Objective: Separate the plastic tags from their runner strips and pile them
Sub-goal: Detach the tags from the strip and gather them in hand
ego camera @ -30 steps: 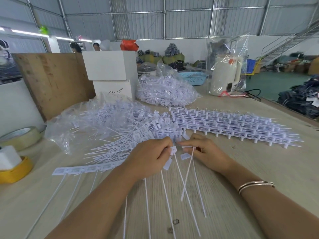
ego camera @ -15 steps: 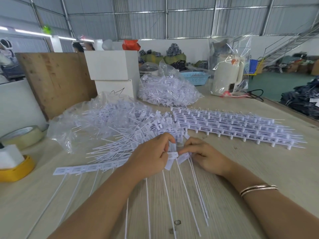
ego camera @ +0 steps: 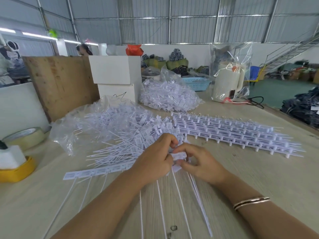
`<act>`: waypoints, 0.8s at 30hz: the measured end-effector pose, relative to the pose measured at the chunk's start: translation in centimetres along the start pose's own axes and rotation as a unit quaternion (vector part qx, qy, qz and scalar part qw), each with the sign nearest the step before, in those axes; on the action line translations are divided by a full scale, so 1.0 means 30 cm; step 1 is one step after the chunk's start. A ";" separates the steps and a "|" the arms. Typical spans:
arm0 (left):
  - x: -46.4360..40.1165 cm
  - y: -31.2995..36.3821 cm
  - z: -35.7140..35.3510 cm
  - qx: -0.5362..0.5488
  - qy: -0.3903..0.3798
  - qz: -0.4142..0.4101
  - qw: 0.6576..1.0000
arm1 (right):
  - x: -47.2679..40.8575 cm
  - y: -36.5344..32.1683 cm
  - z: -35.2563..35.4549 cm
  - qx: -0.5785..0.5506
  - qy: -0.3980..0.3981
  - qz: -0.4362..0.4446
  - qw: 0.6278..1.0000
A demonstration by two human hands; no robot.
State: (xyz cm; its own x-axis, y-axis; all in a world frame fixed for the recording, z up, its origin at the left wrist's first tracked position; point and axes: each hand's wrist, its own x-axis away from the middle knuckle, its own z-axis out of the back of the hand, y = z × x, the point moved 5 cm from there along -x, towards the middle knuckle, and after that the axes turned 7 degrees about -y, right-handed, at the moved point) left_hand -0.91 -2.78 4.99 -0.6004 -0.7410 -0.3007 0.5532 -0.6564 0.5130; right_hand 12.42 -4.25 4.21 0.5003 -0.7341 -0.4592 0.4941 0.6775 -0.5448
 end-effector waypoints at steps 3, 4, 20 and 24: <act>-0.031 0.021 0.021 -0.012 -0.031 -0.002 0.999 | 0.011 0.034 0.028 -0.079 0.068 -0.030 0.994; -0.036 0.018 0.036 -0.014 -0.029 0.003 0.999 | 0.013 0.040 0.036 -0.096 0.087 -0.034 0.991; 0.045 -0.006 0.012 -0.184 0.041 -0.037 0.981 | 0.010 0.052 0.013 -0.165 0.031 -0.049 0.985; 0.052 -0.022 0.017 -0.147 0.038 -0.027 0.988 | 0.011 0.066 0.021 -0.282 0.043 -0.046 0.957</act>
State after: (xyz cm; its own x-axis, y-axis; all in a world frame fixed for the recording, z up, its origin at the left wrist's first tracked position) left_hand -2.50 -3.44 4.59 -0.5943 -0.7053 -0.3866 0.6725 -0.6994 0.2422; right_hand 14.01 -3.13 3.42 0.4005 -0.8066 -0.4347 0.0579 0.4957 -0.8665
